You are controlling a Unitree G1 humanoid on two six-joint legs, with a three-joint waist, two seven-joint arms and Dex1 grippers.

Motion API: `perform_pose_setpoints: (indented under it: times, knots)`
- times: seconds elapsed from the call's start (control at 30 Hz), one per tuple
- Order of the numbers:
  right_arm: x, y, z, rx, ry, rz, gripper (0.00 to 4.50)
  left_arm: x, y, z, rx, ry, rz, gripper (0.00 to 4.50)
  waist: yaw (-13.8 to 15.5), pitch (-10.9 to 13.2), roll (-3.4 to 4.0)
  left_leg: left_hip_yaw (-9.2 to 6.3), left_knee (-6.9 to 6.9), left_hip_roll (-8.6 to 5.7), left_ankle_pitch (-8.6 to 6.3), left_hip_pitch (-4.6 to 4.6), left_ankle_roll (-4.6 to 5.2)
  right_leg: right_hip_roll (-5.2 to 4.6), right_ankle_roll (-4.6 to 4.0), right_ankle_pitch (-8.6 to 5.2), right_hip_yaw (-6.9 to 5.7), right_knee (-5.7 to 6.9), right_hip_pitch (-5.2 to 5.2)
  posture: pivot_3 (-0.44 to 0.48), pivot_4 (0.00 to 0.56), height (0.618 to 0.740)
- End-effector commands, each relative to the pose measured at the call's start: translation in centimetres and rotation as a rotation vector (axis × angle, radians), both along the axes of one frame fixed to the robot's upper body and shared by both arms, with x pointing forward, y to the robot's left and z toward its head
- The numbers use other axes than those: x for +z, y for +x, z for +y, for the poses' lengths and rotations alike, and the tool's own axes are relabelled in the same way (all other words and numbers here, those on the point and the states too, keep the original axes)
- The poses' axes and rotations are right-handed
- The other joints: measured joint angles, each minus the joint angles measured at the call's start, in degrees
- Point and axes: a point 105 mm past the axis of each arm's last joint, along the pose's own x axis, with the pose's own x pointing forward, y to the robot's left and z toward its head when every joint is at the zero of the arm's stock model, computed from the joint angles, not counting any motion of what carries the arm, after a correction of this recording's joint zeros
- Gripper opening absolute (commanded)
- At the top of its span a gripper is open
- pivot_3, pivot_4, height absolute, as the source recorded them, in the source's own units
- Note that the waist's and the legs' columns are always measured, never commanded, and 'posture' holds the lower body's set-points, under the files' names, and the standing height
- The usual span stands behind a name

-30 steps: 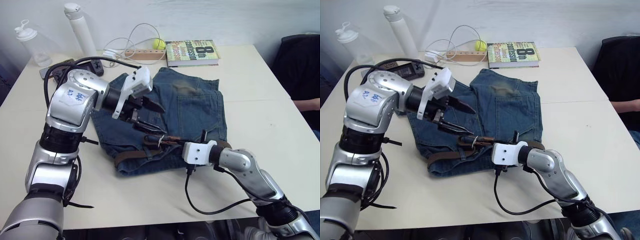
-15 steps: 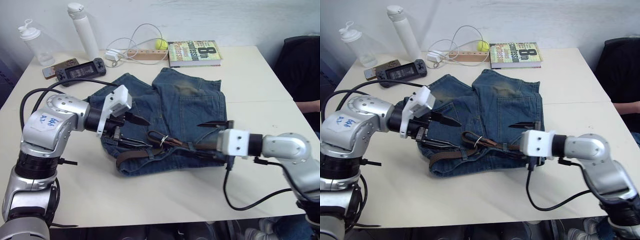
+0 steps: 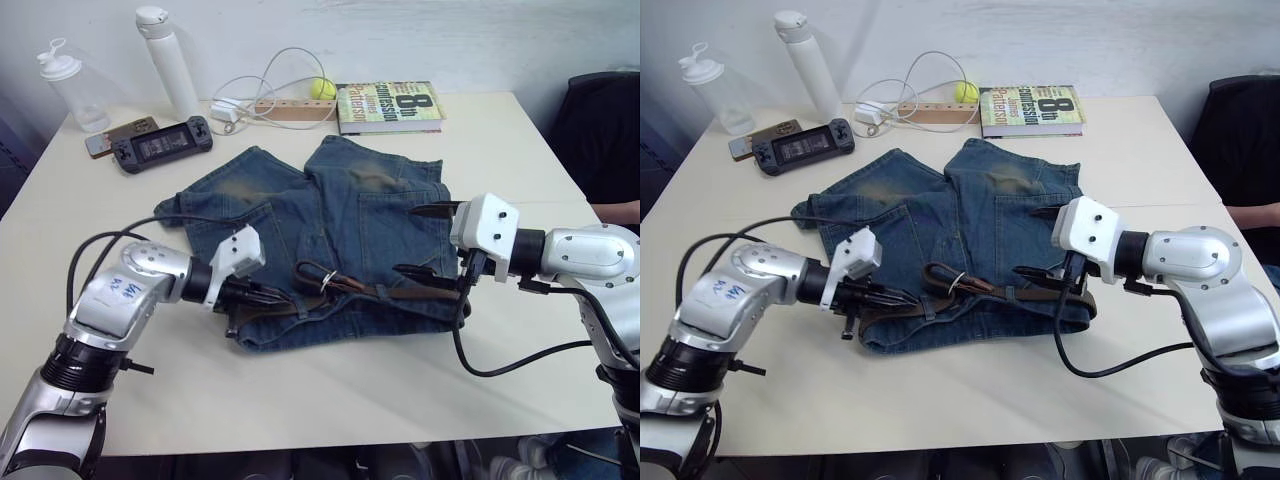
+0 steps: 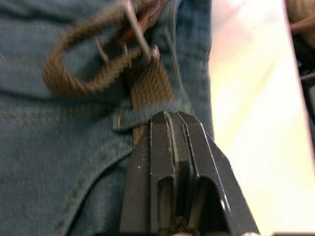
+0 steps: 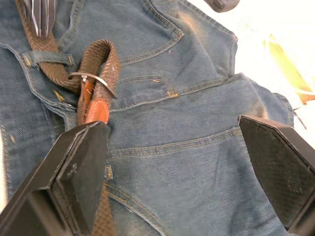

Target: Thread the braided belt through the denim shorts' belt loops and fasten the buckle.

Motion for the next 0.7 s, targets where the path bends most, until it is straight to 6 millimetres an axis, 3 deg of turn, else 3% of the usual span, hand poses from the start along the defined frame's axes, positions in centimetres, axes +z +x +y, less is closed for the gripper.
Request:
perform_pose_setpoints:
  times: [0.03,0.2,0.4,0.53,0.67,0.7]
  knots:
    - [0.1,-0.3,1.7,0.05,0.004,0.019,4.5,-1.8,-0.2,0.2,0.001,0.042,-0.012,0.04,0.0,0.0,0.0,0.0,0.0,0.0,0.0,-0.01,0.0,0.0,0.0,0.0,0.0,0.0,-0.01,0.0,0.15,0.735]
    - [-3.2,0.5,4.1,0.042,-0.006,0.059,4.5,-3.8,0.3,1.1,0.077,0.052,0.027,0.04,-0.3,0.0,0.0,0.0,-0.03,0.01,0.0,0.07,-0.01,0.05,-0.02,-0.01,0.06,0.05,-0.02,0.0,0.15,0.735]
    - [-4.9,0.4,5.2,0.047,0.046,0.135,4.5,-3.9,0.4,1.9,0.092,0.127,-0.003,0.04,-0.2,0.0,-0.01,0.0,0.0,0.0,-0.01,0.06,-0.01,0.03,-0.02,-0.01,0.08,0.05,-0.03,0.0,0.15,0.735]
    - [-5.2,0.6,5.2,0.022,0.096,0.181,4.5,-2.9,1.1,2.5,0.134,0.142,-0.042,0.04,-0.3,0.0,-0.01,-0.01,-0.03,0.0,-0.01,0.07,-0.03,0.07,-0.02,-0.01,0.09,0.06,-0.05,0.0,0.15,0.735]
    - [-6.0,0.5,5.5,0.022,0.115,0.233,3.25,-3.0,0.8,2.4,0.128,0.139,-0.036,0.0,-0.3,0.0,0.0,-0.02,-0.04,0.01,-0.01,0.08,-0.03,0.12,-0.02,-0.01,0.16,0.09,-0.08,0.0,0.15,0.735]
    - [-6.0,0.5,5.6,0.024,0.119,0.237,3.25,-3.1,0.8,2.4,0.128,0.139,-0.035,0.0,-0.3,0.0,-0.01,-0.02,-0.04,0.01,-0.02,0.08,-0.03,0.12,-0.02,-0.01,0.16,0.08,-0.08,0.0,0.15,0.735]
